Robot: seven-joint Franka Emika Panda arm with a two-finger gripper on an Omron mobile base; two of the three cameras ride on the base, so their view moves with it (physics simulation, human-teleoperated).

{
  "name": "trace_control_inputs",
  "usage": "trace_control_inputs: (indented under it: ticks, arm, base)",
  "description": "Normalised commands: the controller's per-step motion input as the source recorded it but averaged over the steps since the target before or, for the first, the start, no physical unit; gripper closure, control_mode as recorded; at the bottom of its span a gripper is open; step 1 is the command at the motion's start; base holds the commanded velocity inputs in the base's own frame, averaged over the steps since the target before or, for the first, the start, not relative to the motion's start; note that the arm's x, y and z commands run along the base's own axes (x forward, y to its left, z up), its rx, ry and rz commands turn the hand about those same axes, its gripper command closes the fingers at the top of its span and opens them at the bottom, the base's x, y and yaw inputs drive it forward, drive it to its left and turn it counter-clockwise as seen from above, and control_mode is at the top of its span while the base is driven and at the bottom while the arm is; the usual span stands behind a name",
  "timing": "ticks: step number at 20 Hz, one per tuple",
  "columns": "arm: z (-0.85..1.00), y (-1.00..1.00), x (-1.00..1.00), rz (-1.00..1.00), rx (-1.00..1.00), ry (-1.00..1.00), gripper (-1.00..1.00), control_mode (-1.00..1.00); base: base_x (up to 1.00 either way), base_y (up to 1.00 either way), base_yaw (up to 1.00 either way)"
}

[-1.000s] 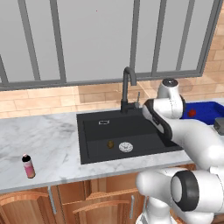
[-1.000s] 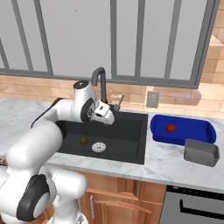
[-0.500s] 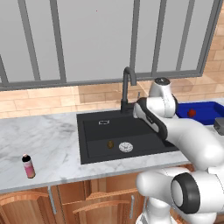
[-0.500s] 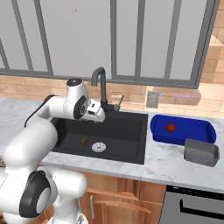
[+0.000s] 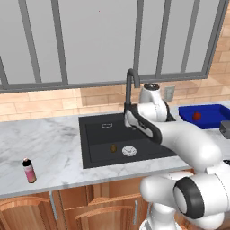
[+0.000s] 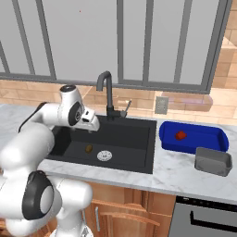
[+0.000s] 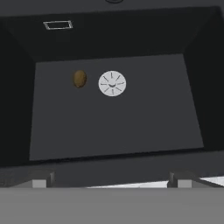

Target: Pick up all produce items and place them in the sink. Turn on the sink faucet to wash them. Then turn the sink off and put them in the tray.

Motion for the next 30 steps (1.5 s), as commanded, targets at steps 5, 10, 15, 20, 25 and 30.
trace_control_inputs:
  ticks: [5, 10, 15, 20, 25, 30]
  arm:
    - [-0.31, 0.43, 0.12, 0.03, 0.0, 0.12, -1.0, -1.0]
    - [-0.37, 0.35, 0.22, 0.03, 0.0, 0.14, -1.0, -1.0]
    - [-0.43, 0.19, 0.31, 0.03, 0.0, 0.12, -1.0, -1.0]
    - [-0.46, 0.16, 0.38, 0.02, 0.0, 0.12, -1.0, -1.0]
    - [-0.48, 0.12, 0.41, 0.02, 0.0, 0.12, -1.0, -1.0]
    - [-0.46, 0.1, 0.49, 0.0, 0.0, 0.12, -1.0, -1.0]
  base:
    - [0.0, 0.0, 0.0]
    - [0.0, 0.0, 0.0]
    - [0.0, 0.0, 0.0]
    - [0.0, 0.0, 0.0]
    - [0.0, 0.0, 0.0]
    - [0.0, 0.0, 0.0]
